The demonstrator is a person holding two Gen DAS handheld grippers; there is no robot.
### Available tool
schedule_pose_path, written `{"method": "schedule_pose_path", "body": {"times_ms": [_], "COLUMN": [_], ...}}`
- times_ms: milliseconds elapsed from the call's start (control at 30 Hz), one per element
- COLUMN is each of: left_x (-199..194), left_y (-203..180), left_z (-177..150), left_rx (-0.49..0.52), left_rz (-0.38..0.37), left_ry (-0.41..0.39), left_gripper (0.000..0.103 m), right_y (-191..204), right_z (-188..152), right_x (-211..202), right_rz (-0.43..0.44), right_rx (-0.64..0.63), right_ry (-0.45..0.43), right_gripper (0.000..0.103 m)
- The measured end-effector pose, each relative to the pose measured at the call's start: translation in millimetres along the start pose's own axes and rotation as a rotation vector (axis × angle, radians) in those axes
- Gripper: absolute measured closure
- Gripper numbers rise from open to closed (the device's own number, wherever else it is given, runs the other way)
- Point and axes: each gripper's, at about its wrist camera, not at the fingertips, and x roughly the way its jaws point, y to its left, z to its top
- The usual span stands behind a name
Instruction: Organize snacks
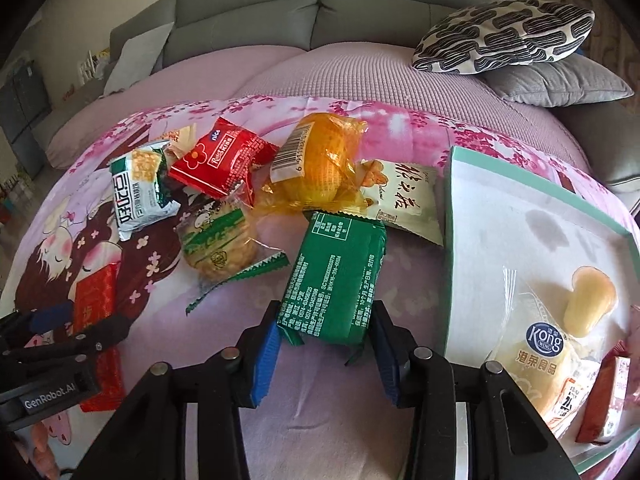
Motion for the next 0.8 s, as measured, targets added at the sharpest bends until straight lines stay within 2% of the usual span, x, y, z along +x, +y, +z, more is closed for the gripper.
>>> {"method": "schedule_pose_path", "body": {"times_ms": [33, 200, 800], "left_x": [-1, -4, 1], "left_y": [0, 1, -2], "left_z": [0, 0, 3], "left_rx": [0.003, -0.007, 0.0], "left_rz": [-0.007, -0.014, 0.002], "left_ry": [-0.004, -0.017, -0.018], "left_gripper": [0.035, 0.042, 0.043], "right_y": [-1, -1, 10], "right_z": [0, -2, -26], "right_x": [0, -1, -17], "right_rz": [0.004, -0.002, 0.04], "right_rx": [0.006, -0.008, -0.059], "right_ry": [-0.001, 0.005, 0.073], "right_gripper": [0.058, 0.06, 0.065]}}
